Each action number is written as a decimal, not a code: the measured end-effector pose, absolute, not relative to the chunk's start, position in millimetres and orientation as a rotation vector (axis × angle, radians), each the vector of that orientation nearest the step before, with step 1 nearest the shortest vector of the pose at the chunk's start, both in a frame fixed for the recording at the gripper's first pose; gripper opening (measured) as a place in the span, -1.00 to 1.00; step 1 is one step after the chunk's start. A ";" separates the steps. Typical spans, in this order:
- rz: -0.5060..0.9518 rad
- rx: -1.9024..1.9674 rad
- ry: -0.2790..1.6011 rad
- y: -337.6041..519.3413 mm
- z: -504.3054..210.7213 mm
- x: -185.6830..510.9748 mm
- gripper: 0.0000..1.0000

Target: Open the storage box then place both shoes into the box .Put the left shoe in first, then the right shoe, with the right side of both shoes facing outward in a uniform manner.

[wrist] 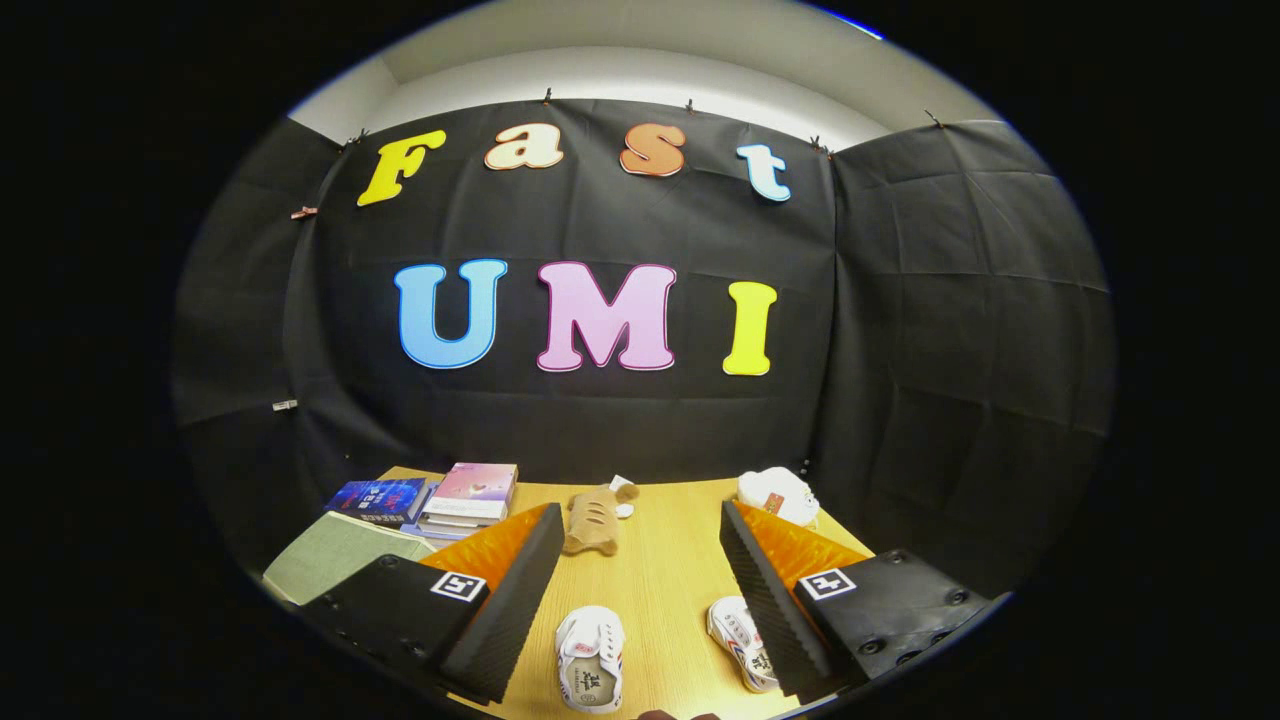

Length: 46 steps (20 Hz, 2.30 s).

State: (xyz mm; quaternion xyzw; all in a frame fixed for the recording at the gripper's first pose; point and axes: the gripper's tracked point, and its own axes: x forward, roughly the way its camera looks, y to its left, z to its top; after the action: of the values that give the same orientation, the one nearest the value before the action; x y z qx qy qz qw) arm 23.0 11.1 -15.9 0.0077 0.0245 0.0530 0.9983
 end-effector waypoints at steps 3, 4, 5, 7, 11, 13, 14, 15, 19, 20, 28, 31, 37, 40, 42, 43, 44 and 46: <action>0.173 0.019 0.086 22.6 -27.3 27.3 0.95; 0.201 0.028 0.100 27.8 -31.0 29.2 0.95; 0.239 0.042 0.116 34.6 -35.2 29.8 0.95; 0.345 0.088 0.164 57.5 -46.4 28.7 0.96; 0.569 0.193 0.268 100.3 -69.8 21.1 0.97; 0.680 0.245 0.353 124.6 -90.5 12.2 0.97; 0.729 0.265 0.396 133.2 -101.0 8.3 0.97; 0.784 0.285 0.441 143.2 -111.2 2.1 0.96; 1.015 0.332 0.669 185.3 -162.8 -31.4 0.97; 1.062 0.347 0.731 192.6 -175.7 -40.1 0.96; 1.310 0.545 1.050 240.0 -217.4 -82.7 0.96; 1.283 0.707 1.160 258.6 -222.8 -84.7 0.96; 1.256 0.882 1.217 259.9 -203.2 -80.9 0.76; 1.244 0.961 1.240 254.7 -182.0 -79.1 0.49; 1.247 1.020 1.234 257.6 -166.3 -73.9 -0.02; 1.219 1.005 1.236 261.2 -166.2 -74.5 -0.27; 1.143 0.957 1.219 265.9 -177.4 -74.3 -0.52; 1.162 0.955 1.206 268.4 -172.1 -65.0 -0.82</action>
State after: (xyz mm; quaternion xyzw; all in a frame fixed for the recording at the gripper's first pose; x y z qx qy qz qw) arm -65.0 268.4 -172.1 0.4068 0.5140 0.4950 0.5703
